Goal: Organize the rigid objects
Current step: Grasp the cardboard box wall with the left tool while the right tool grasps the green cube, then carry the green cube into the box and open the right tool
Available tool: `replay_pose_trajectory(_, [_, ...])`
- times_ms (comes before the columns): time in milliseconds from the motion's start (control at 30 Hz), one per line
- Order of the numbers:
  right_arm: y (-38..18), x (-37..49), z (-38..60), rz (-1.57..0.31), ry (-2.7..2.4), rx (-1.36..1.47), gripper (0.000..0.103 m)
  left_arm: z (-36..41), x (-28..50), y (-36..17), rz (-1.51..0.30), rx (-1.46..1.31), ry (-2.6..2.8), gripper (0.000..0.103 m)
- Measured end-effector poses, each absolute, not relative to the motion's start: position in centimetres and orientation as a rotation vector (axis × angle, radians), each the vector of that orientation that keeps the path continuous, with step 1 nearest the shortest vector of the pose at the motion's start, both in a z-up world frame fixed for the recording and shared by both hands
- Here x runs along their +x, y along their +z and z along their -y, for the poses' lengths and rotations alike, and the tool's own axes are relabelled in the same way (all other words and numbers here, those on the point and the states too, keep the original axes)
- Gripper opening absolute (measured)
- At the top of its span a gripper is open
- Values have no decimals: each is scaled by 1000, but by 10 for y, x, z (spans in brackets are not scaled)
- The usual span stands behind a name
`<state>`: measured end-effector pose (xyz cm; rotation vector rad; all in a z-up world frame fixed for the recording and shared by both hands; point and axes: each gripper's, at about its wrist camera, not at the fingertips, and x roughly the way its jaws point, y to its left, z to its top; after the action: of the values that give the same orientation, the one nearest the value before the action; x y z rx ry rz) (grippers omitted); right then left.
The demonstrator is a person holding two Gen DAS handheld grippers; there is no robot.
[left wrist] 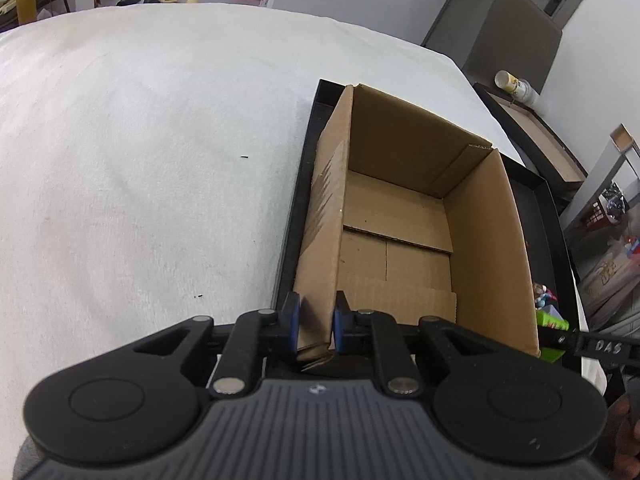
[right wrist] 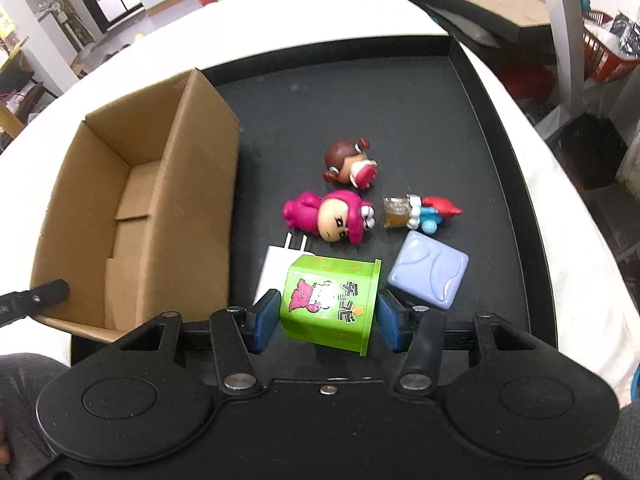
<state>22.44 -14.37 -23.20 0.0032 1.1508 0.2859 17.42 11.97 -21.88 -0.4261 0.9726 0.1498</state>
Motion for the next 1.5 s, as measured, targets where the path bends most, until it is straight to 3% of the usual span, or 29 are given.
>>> replay_pose_trajectory(800, [-150, 230, 89, -999, 424, -99, 51, -124, 168, -222, -990, -493, 144, 17])
replay_pose_trajectory(1500, [-160, 240, 19, -992, 579, -137, 51, -131, 164, -225, -969, -547, 120, 18])
